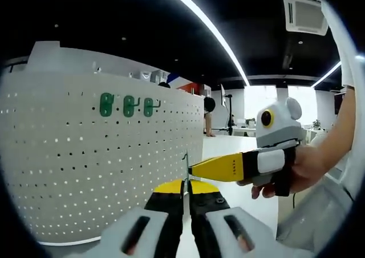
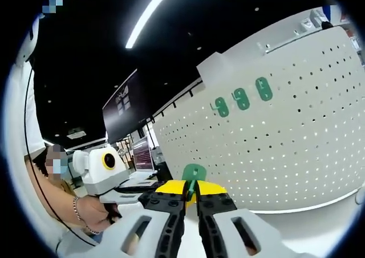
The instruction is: Insert the hook assembly into the mounting plate slot until the hook locks in place.
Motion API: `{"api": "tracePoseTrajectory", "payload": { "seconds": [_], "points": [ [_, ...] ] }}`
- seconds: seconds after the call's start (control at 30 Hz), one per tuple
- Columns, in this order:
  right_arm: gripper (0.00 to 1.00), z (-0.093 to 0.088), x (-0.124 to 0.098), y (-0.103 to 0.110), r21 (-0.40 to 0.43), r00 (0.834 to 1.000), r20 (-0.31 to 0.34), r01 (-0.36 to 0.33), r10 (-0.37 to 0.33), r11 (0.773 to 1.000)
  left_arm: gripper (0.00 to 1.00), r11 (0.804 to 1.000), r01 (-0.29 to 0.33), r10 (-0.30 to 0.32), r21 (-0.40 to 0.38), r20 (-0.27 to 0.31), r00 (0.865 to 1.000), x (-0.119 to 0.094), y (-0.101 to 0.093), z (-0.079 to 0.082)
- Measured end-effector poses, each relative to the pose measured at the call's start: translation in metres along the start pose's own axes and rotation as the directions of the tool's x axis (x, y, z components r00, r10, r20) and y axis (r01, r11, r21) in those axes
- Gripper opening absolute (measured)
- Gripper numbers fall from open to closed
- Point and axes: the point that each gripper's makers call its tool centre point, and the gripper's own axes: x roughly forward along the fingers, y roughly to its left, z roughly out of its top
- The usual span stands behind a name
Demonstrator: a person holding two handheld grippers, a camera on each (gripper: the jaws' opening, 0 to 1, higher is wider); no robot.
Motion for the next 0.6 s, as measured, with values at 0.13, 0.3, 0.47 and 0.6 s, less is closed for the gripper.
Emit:
{"api": "tracePoseTrajectory", "payload": {
  "seconds": [0.13, 0.3, 0.47, 0.6],
  "points": [
    [0.03, -0.0003, 0.0013, -0.0008, 0.015, 1.0, 0.003, 0.013, -0.013, 1.0, 0.02, 1.0, -0.007, 0.007, 0.002, 0.0, 1.0, -0.0009, 0.0012, 0.0],
    [0.01, 0.0001, 0.0027, -0.002, 0.037, 1.0, 0.006, 0.03, -0.03, 0.999, 0.02, 1.0, -0.015, 0.015, 0.002, 0.003, 1.0, -0.0011, 0.0022, 0.0012],
    [0.01, -0.0008, 0.0029, -0.0023, 0.065, 0.999, -0.003, 0.04, -0.04, 0.997, 0.02, 1.0, -0.016, 0.016, 0.0, 0.002, 1.0, -0.0015, 0.0024, 0.0002],
    [0.01, -0.0009, 0.0026, -0.0033, 0.053, 0.999, -0.01, 0.045, -0.045, 0.998, 0.02, 1.0, -0.014, 0.014, 0.001, -0.002, 1.0, -0.0007, 0.0017, 0.0002]
  ]
}}
